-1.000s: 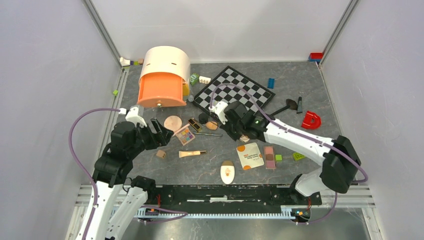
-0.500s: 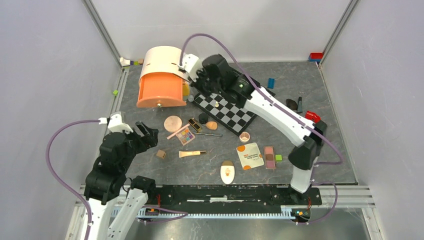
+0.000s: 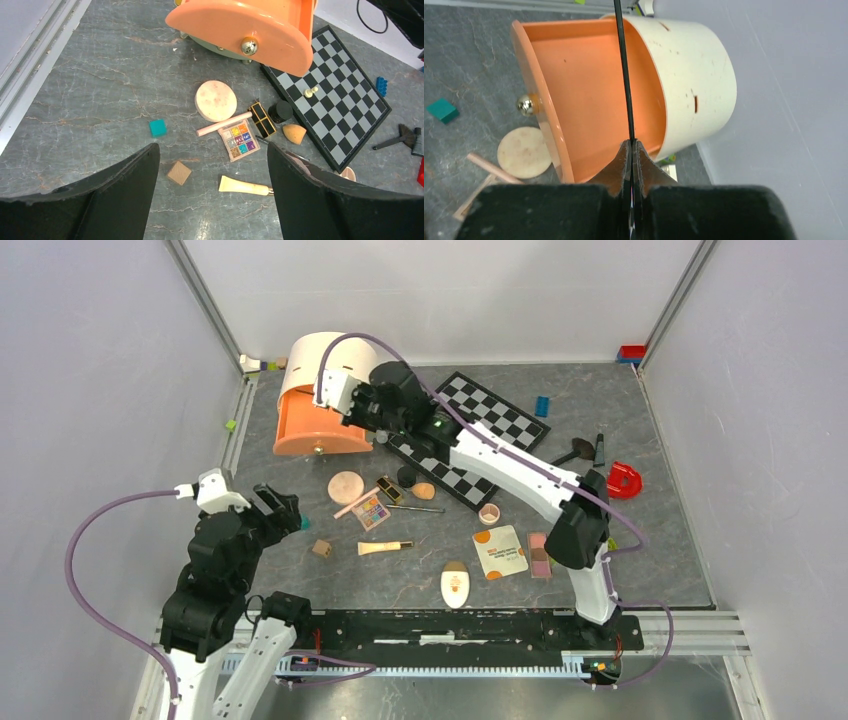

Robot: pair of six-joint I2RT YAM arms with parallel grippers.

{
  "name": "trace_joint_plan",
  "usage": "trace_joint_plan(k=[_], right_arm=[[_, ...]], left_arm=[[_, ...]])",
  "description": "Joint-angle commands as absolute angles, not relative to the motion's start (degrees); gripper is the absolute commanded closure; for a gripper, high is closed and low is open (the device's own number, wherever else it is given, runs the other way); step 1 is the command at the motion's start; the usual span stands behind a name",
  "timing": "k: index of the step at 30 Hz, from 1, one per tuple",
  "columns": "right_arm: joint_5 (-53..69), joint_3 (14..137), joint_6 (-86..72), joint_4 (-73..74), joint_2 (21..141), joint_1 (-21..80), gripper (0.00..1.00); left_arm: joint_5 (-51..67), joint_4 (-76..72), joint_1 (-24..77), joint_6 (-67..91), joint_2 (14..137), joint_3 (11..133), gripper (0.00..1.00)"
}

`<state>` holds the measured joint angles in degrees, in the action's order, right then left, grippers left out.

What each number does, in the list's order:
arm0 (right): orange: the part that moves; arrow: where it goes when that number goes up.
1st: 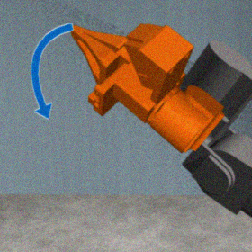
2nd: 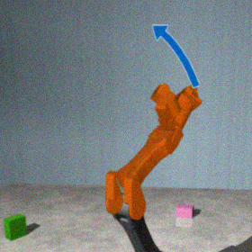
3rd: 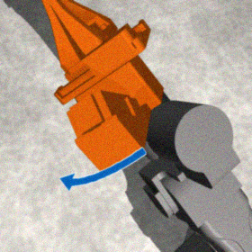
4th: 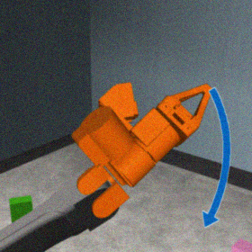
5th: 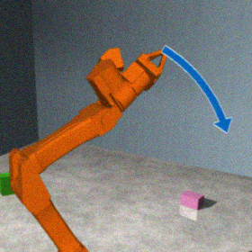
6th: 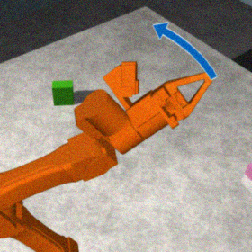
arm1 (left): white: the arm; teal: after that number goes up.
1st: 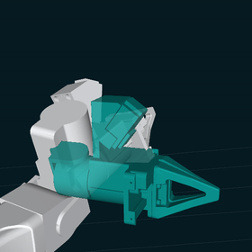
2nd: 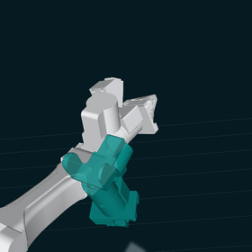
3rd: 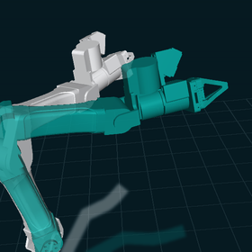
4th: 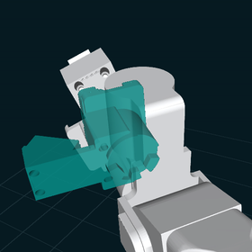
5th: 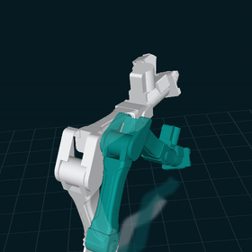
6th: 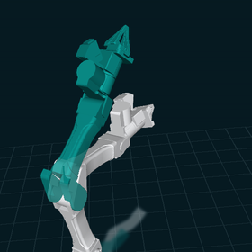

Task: Organize the makeup
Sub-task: Pick up the makeup tool from the center of the board, then place the makeup tool in the drawer.

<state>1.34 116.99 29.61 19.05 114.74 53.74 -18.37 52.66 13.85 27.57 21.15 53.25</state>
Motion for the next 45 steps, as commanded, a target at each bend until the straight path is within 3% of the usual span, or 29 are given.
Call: trace_joint_plan(k=[1,18,21,24,27,39,45], right_arm=[[1.3,118.3,33.8,6.3,116.5,55.0,1.0],[-1.8,120.9,33.6,-5.3,126.1,55.4,0.96],[-2.8,121.3,33.3,-5.9,127.0,55.4,0.8],[-4.3,120.6,31.9,-7.2,126.9,55.4,0.38],[-4.5,120.4,31.5,-8.1,126.1,55.4,0.27],[-3.2,111.3,26.9,-10.7,113.1,55.4,0.23],[-15.1,99.6,18.8,-5.9,101.8,55.4,0.21]], left_arm=[[-20.7,51.4,13.7,26.7,20.8,53.0,0.15],[-21.2,51.3,13.7,26.9,20.6,52.8,0.15],[-21.3,51.4,13.7,27.0,20.6,52.7,0.15],[-21.3,51.3,13.6,27.0,20.7,52.7,0.15],[-21.2,51.4,13.7,27.0,21.0,52.7,0.15],[-21.4,51.2,13.6,27.3,21.2,52.5,0.14],[-20.8,50.7,13.6,27.3,21.9,52.0,0.14]])
